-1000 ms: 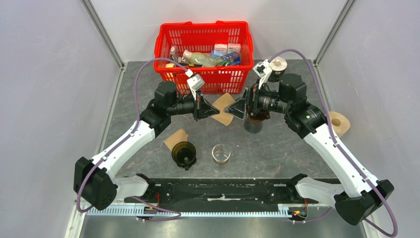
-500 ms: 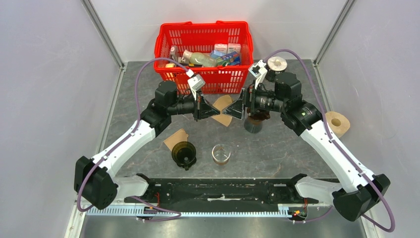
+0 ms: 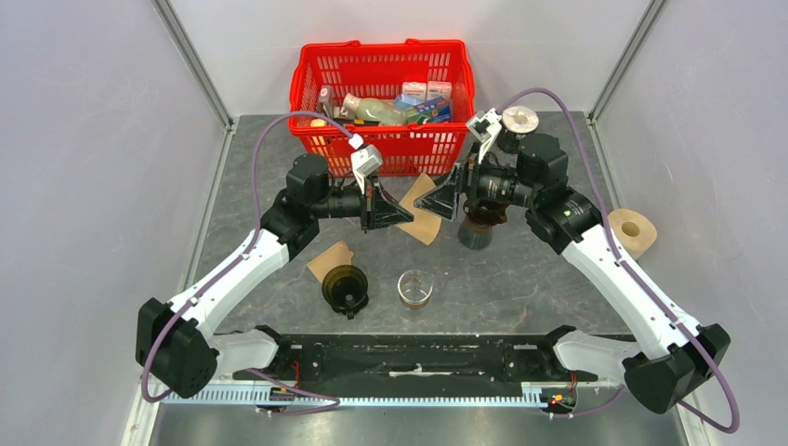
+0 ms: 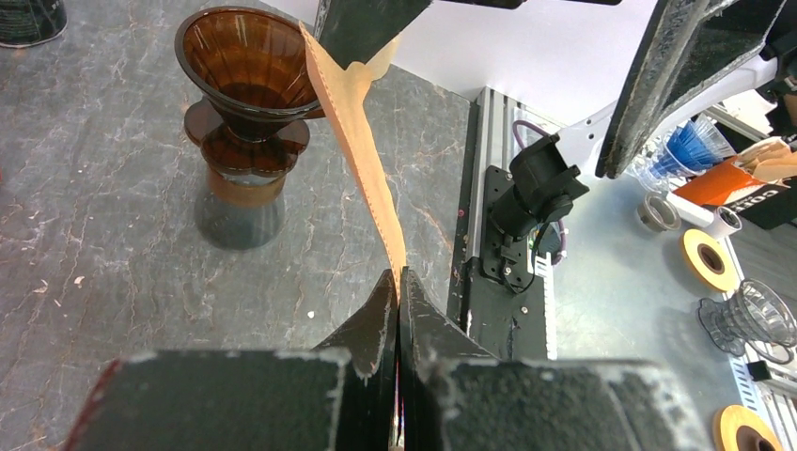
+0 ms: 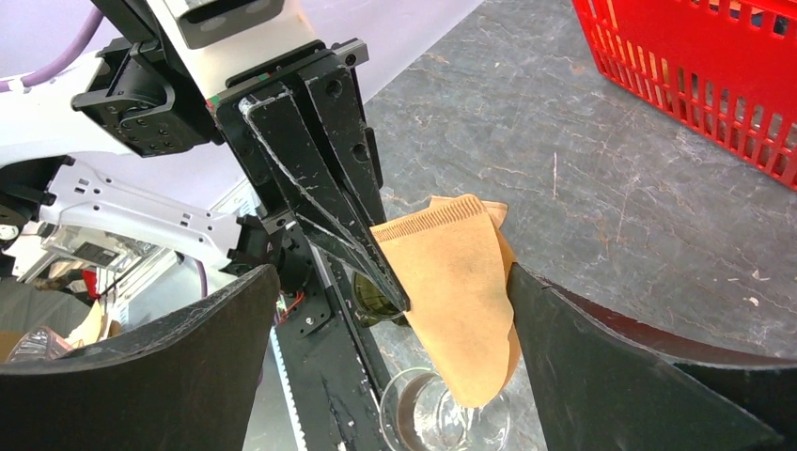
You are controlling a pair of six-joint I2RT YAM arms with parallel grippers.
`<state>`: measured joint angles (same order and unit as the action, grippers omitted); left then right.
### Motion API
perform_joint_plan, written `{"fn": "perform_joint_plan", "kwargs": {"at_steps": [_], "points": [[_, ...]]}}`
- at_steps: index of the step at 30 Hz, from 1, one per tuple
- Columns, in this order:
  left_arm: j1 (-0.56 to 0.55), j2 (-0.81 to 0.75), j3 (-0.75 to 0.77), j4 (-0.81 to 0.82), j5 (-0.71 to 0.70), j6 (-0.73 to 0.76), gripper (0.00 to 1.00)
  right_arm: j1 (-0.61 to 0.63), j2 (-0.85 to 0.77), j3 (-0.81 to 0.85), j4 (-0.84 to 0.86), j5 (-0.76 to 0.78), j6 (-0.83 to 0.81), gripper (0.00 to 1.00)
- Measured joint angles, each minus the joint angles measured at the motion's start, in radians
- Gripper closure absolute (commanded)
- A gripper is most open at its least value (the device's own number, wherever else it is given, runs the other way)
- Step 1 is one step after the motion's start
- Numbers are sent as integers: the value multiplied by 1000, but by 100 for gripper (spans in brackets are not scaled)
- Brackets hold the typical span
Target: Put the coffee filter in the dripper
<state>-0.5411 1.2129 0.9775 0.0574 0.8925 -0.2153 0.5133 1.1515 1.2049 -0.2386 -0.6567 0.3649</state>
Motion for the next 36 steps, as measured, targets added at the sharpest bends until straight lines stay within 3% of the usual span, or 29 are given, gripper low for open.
{"fn": "perform_joint_plan", "kwargs": {"at_steps": [18,32,36], "points": [[0,-1,-3,5,-27,0,98,0,11,-23,-13,-108,35,1],[0,-1,-3,23,-29,-2,98,0,11,-140,85,-202,121,22],[0,-1,-3,48,-29,-13,98,0,8,-177,183,-207,172,33]]}}
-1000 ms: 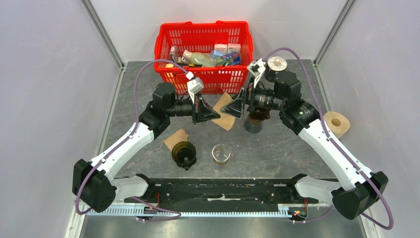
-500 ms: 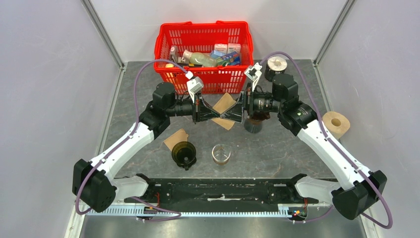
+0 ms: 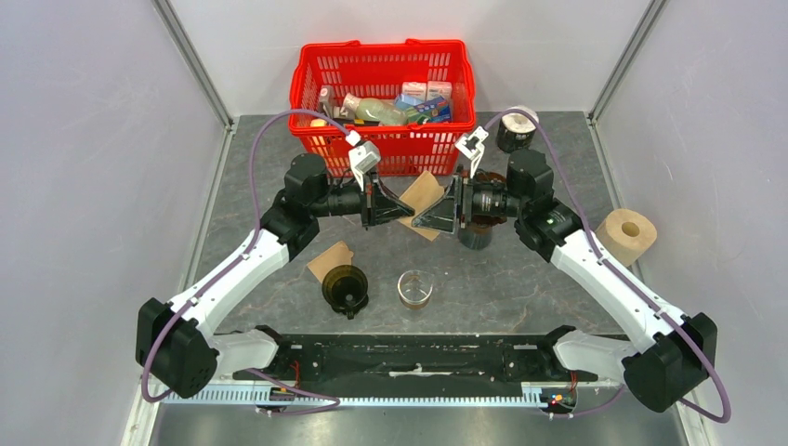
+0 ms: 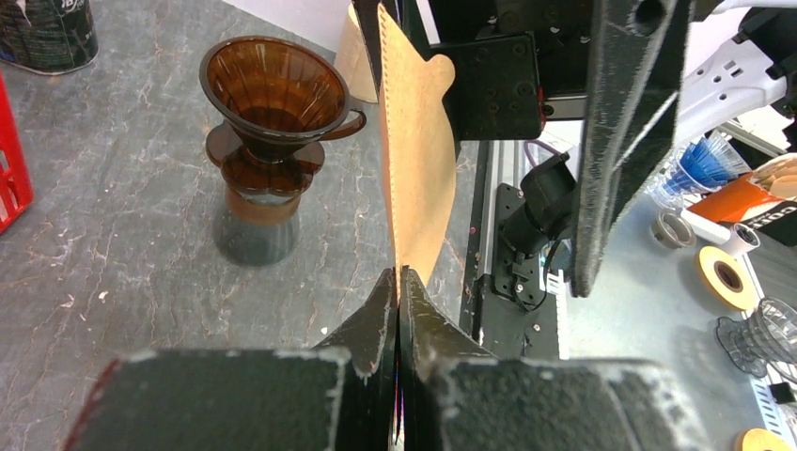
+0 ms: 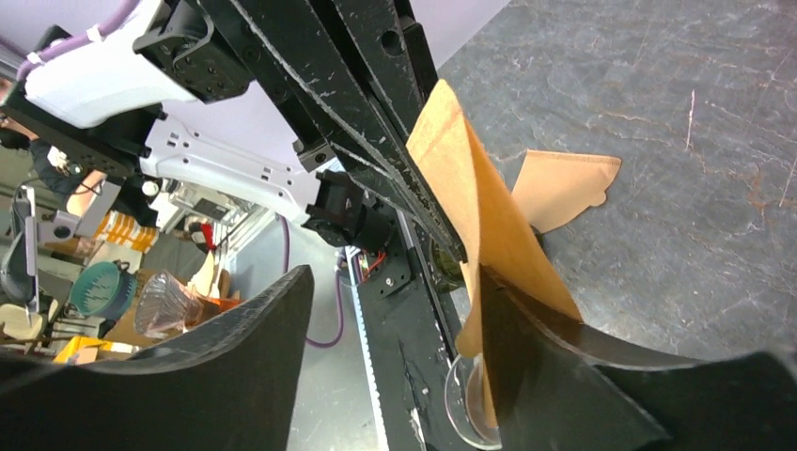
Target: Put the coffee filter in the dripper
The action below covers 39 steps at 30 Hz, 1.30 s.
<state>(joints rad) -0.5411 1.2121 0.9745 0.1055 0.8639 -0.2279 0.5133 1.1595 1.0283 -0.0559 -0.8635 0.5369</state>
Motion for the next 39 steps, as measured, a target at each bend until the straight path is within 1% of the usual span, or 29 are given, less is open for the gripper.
{"fn": "perform_joint_plan", "kwargs": {"at_steps": [4,7,10,12,14,17,21,23,26,27,30,32,33,34,36,39], "points": [[0,0,0,28,-5,-24,98,0,0,-14,56,15,33,40],[0,0,0,42,-31,-43,98,0,0,-23,86,33,48,44],[0,0,-3,55,-54,-61,98,0,-2,-40,111,57,58,50],[0,0,-7,67,-69,-78,98,0,-6,-51,117,77,60,57],[0,1,-10,77,-78,-92,98,0,-11,-58,121,100,62,68],[0,2,-11,90,-82,-106,98,0,-17,-60,122,135,55,79],[0,3,-13,105,-85,-117,98,0,-22,-60,113,170,7,100],[0,3,-16,110,-83,-120,85,0,-22,-56,90,174,-42,100],[0,2,-16,105,-78,-117,54,0,-22,-24,9,171,-177,100],[0,0,-16,100,-79,-116,45,0,-22,-9,-23,167,-232,100],[0,-19,-16,50,-115,-103,28,1,-22,58,-177,150,-470,100],[0,-55,-14,-17,-185,-100,20,1,-23,118,-317,133,-699,100],[0,-66,-13,-32,-203,-100,18,2,-23,130,-348,129,-756,100],[0,-82,-3,-71,-237,-101,17,2,-24,148,-400,126,-868,100],[0,-104,33,-137,-297,-105,16,2,-29,163,-485,127,-1070,100],[0,-108,136,-238,-368,-127,15,3,-31,168,-600,139,-1329,100]]}}
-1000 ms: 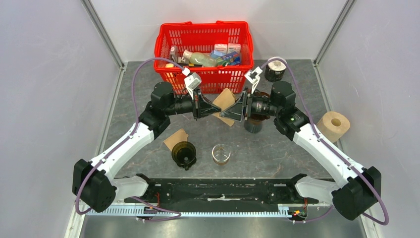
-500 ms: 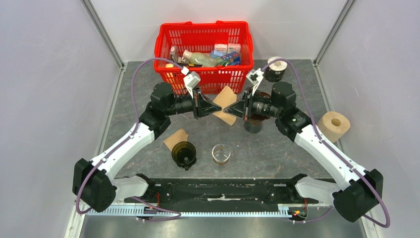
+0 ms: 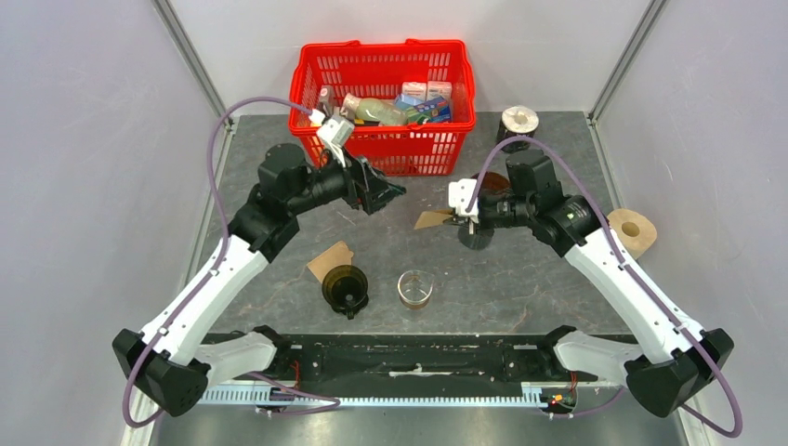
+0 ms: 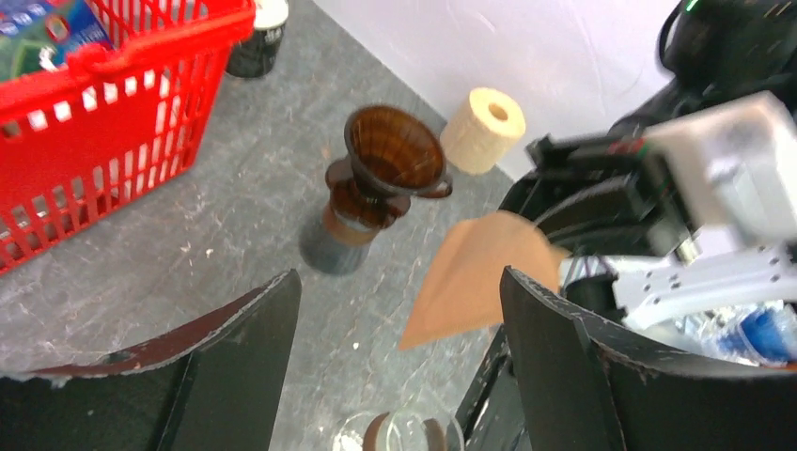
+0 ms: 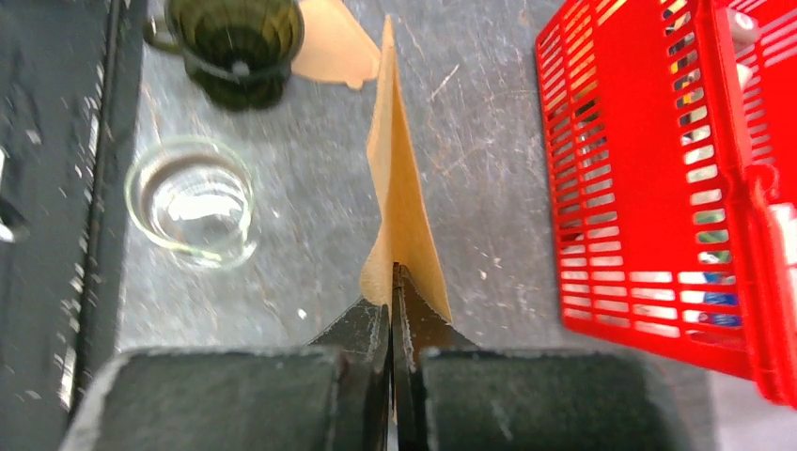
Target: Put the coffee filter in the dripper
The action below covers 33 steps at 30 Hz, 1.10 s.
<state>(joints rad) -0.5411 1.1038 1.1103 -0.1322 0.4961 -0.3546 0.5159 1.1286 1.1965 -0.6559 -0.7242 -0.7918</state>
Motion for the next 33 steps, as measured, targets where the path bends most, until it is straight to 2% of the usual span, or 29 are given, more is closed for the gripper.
{"fn": "perform_joint_plan", "kwargs": {"at_steps": [6,10,15,23,33], "points": [[0,79,228,-114,15,-23,15,4,98,169,-227,34,-379,100],[-4,146,255,-142,77,-23,15,18,164,275,-313,68,-526,100],[-23,216,255,-203,104,-22,15,63,192,304,-372,127,-650,100],[-106,231,255,-244,74,3,15,124,248,328,-396,260,-702,100],[-192,231,254,-293,-104,50,15,145,267,328,-371,312,-677,100]]}}
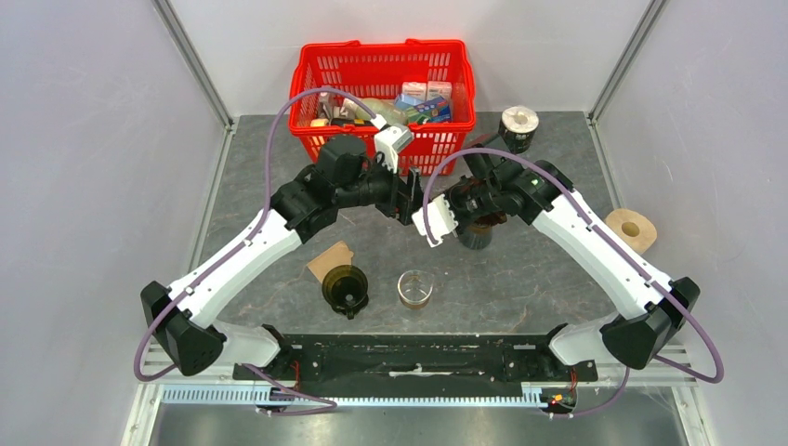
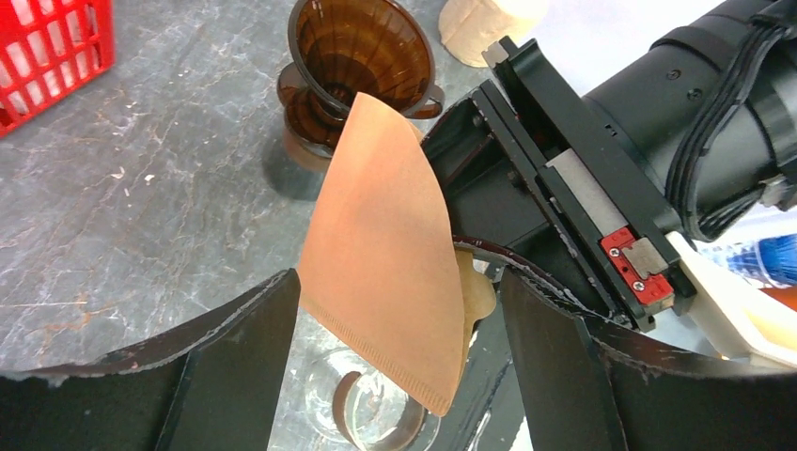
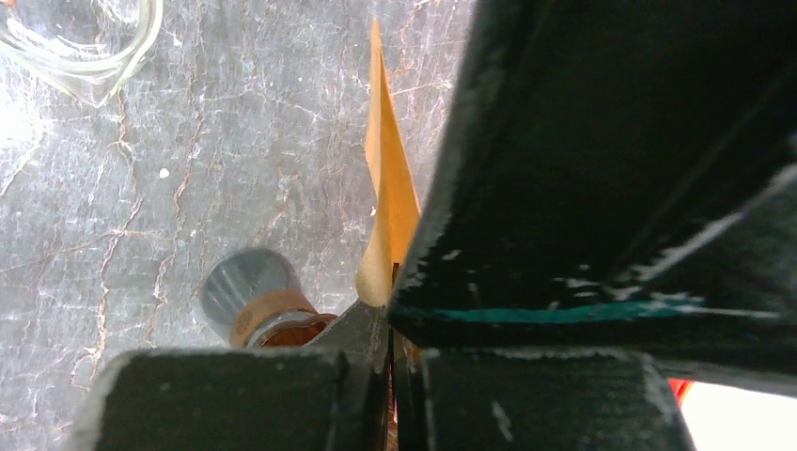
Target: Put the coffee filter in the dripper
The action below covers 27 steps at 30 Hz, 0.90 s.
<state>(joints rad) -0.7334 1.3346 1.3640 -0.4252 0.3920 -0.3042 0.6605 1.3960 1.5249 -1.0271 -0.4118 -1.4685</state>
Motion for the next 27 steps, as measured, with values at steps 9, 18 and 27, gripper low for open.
{"fn": "perform_joint_plan", "kwargs": {"at_steps": [9,18,27], "points": [[-41,2,0,-23,-171,17,21,5,0,0,17,-1,13,100],[-42,29,0,-55,-219,33,31,10,0,0,17,-1,8,100],[-74,48,9,-71,-170,86,33,19,0,0,14,5,-1,100]]}}
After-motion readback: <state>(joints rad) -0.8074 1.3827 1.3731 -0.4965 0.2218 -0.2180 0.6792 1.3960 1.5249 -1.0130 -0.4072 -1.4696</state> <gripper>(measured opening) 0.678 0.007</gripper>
